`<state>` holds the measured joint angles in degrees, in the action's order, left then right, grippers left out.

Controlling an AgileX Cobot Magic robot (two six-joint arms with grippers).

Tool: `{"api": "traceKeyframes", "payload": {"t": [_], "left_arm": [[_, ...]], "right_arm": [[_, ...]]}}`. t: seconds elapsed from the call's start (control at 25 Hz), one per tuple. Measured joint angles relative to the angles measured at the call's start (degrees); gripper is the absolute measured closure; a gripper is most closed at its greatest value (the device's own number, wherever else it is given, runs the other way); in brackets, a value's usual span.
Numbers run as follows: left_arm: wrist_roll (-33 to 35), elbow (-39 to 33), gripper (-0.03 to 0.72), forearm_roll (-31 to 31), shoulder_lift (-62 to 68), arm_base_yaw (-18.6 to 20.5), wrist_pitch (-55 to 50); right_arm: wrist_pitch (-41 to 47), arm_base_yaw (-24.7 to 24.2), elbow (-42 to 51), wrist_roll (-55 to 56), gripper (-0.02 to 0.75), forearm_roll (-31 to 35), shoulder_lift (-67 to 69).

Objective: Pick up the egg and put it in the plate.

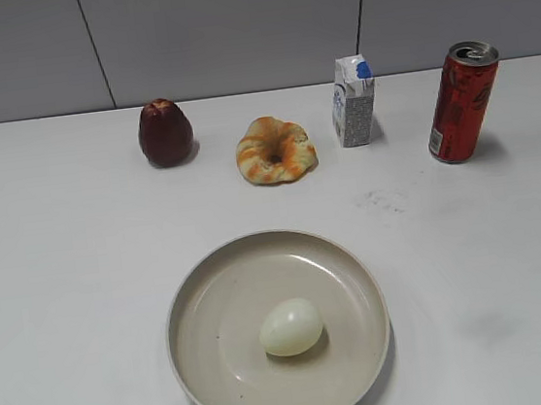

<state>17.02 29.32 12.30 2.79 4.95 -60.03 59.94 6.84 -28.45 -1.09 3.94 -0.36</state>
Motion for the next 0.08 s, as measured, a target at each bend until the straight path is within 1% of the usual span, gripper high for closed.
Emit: {"api": "traceKeyframes", "payload": {"t": [0.08], "left_arm": [[-0.1, 0.0, 0.174, 0.0, -1.7, 0.0, 0.0]], "right_arm": [[0.0, 0.0, 0.0, 0.0, 0.183, 0.0, 0.0]]}}
